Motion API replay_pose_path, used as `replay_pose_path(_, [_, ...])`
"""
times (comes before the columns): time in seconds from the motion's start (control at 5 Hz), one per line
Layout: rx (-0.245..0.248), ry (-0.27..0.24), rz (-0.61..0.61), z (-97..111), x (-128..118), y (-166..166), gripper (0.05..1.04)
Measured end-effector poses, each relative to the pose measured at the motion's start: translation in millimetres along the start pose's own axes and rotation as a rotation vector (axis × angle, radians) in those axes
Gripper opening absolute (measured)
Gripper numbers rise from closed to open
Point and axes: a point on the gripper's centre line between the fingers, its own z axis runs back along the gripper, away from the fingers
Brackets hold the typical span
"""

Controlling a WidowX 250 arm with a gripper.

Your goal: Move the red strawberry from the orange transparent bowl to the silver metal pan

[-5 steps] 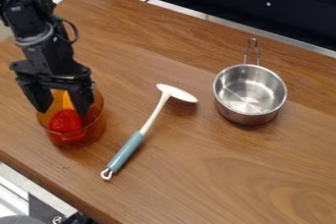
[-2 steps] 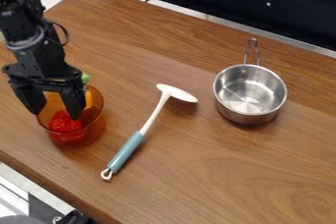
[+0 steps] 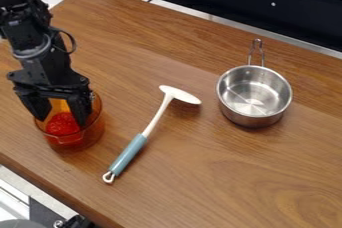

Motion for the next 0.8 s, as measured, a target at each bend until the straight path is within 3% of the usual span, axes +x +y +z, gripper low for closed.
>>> replay_pose_path(0.4, [0.04,0.036,0.027,-6,0,-3,0.97])
replay_pose_path(0.8, [0.139,0.09,0.081,-18,8,-8,0.979])
